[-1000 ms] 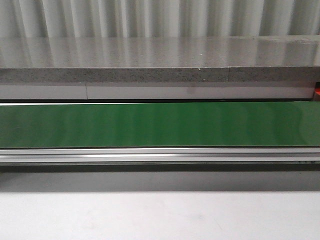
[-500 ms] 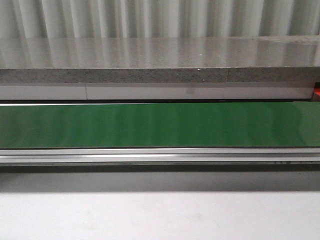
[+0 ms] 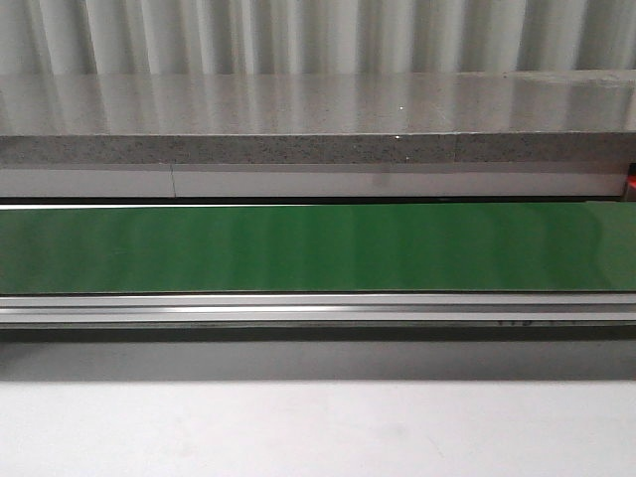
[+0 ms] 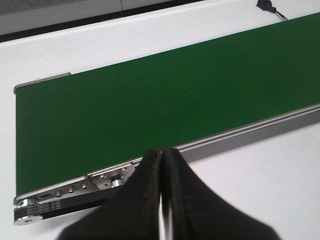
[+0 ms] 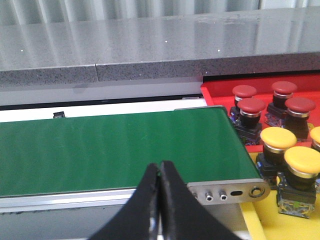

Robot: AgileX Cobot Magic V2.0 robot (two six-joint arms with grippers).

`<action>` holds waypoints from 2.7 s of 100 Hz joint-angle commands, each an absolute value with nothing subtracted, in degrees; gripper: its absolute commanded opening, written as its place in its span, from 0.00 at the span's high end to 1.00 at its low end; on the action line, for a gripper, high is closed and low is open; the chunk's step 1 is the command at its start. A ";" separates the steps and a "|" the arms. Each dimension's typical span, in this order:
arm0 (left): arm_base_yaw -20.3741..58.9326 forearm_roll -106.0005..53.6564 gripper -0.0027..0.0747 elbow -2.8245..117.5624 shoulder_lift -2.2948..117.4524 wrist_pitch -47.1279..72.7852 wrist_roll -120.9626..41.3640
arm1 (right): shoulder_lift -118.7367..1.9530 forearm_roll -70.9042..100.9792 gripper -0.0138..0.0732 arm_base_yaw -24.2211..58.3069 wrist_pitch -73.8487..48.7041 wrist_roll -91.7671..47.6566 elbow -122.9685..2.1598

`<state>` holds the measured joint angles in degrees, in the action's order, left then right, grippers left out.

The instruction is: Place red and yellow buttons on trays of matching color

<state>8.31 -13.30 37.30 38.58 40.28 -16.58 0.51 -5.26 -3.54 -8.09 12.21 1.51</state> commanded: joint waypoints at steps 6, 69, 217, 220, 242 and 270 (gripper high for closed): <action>8.68 -14.43 0.99 38.83 38.62 36.69 -16.46 | 1.55 -5.95 0.92 -3.50 -3.99 11.59 1.68; 8.68 -14.43 0.99 38.83 38.62 36.69 -16.46 | 1.55 -5.95 0.92 -3.50 -3.99 11.59 1.68; 4.33 1.43 0.99 -2.58 -2.00 2.27 5.67 | 1.31 -5.95 0.92 -3.50 -3.86 11.59 1.63; 4.33 1.30 0.99 -2.58 -2.00 2.27 5.40 | 1.31 -5.95 0.92 -3.50 -3.86 11.59 1.63; 4.33 -1.17 0.99 -2.58 -1.92 2.27 5.40 | 1.31 -5.95 0.92 -3.50 -3.86 11.59 1.63; 4.33 -1.17 0.99 -2.58 -1.92 2.27 5.40 | 1.31 -5.95 0.92 -3.50 -3.86 11.59 1.63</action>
